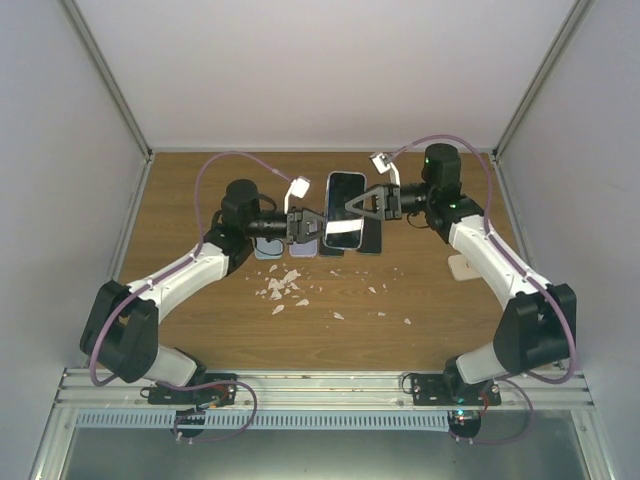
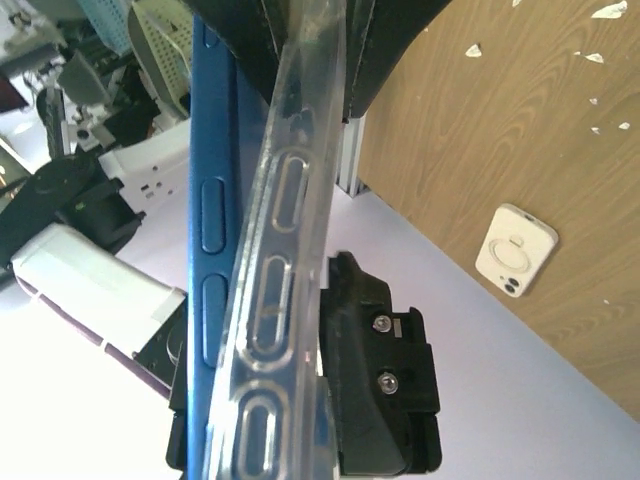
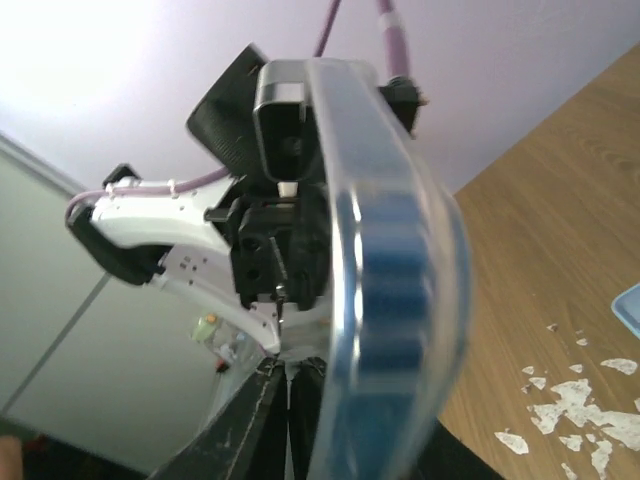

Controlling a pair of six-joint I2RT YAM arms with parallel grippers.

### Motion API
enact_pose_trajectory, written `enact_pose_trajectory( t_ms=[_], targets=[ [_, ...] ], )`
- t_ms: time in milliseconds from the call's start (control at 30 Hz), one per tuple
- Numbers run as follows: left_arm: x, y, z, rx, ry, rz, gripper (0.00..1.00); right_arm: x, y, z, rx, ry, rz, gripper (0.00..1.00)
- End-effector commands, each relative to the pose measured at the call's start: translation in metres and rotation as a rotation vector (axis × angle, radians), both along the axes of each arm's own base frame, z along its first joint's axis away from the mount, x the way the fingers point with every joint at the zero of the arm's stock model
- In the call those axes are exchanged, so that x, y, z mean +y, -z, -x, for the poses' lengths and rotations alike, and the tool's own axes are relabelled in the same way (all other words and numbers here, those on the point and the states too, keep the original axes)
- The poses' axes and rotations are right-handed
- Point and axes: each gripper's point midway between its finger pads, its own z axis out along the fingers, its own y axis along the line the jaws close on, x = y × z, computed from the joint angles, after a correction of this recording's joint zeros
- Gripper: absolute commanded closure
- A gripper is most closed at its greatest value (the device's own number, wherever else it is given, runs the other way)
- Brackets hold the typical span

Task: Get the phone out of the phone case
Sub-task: Remove the phone case from the phone.

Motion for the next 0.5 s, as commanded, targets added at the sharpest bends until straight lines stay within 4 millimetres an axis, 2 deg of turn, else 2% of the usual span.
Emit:
enact_pose_trajectory(
  t_ms=[0, 167, 233, 467],
  targets=[
    [0.021, -0.035, -0.016, -0.019, -0.124, 0.101, 1.00, -0.003, -0.005, -0.026, -0.039, 0.093, 0.028, 0.74],
    [0.039, -0.021, -0.032, 0.086, -0.204, 0.113, 1.00, -0.011, -0.009, -0.045, -0.092, 0.177, 0.065, 0.48],
    [0.042, -0.018, -0.035, 0.106, -0.222, 0.113, 1.00, -0.016, -0.009, -0.051, -0.104, 0.206, 0.074, 0.41],
    [0.054, -0.006, -0.051, 0.219, -0.310, 0.093, 1.00, -0.026, -0.018, -0.071, -0.260, 0.348, 0.155, 0.29]
  ],
)
